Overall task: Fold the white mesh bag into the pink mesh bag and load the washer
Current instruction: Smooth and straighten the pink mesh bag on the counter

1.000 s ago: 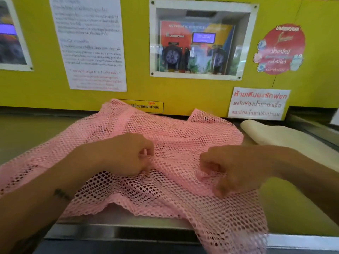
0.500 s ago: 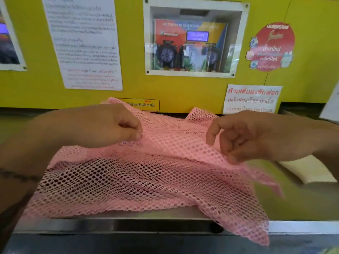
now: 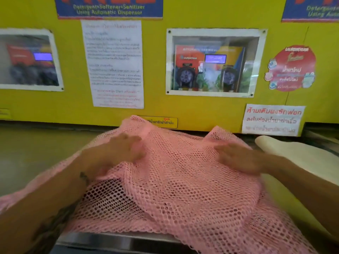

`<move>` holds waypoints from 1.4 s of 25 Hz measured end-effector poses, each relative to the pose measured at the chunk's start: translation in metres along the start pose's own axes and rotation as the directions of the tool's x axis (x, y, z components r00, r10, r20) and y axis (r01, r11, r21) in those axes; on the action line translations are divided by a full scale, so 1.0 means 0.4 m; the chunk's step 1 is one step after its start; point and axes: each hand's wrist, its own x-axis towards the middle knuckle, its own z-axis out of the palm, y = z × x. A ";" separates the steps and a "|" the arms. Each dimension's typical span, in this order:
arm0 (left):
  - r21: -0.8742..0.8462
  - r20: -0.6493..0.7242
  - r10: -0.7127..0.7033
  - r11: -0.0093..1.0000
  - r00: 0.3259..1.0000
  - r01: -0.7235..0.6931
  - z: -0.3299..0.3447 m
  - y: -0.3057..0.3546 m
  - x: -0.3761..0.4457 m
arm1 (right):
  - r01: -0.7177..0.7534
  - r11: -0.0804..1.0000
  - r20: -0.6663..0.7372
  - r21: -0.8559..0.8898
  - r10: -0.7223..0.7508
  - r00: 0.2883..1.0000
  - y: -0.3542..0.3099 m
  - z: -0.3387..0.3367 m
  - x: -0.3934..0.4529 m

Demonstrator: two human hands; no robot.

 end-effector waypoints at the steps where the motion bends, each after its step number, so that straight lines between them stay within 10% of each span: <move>1: 0.039 0.108 -0.092 0.995 0.990 0.088 0.023 -0.028 0.011 | -0.026 0.998 0.080 -0.049 0.030 0.996 0.027 0.026 0.021; 9: -0.026 0.053 0.079 0.997 0.995 -0.078 -0.023 -0.002 -0.033 | -0.108 0.935 0.084 -0.337 0.144 0.986 0.053 -0.112 0.144; 15: -0.280 -0.314 -0.172 0.957 0.934 0.082 -0.049 -0.054 0.001 | 0.138 0.990 -0.210 -0.006 -0.137 0.968 -0.248 -0.196 0.257; 19: -0.256 -0.325 -0.334 0.932 0.885 0.258 0.015 -0.087 0.071 | 0.132 0.991 -0.223 -0.022 -0.134 0.965 -0.383 -0.154 0.370; 22: -0.347 -0.341 -0.319 0.917 0.884 0.197 0.040 -0.121 0.094 | 0.215 0.970 -0.017 -0.111 -0.219 0.976 -0.431 -0.145 0.375; 27: -0.530 -0.363 -0.280 0.847 0.889 0.050 0.052 -0.139 0.103 | 0.258 0.892 0.155 0.371 -0.333 0.930 -0.427 -0.179 0.318; 32: -0.376 -0.477 -0.092 0.920 0.874 -0.109 0.064 -0.138 0.129 | 0.269 0.948 -0.072 0.167 -0.261 0.963 -0.444 -0.146 0.402; 35: -0.309 -0.583 -0.086 0.943 0.808 -0.122 0.053 -0.136 0.118 | 0.306 0.890 -0.023 0.337 -0.317 0.948 -0.467 -0.127 0.421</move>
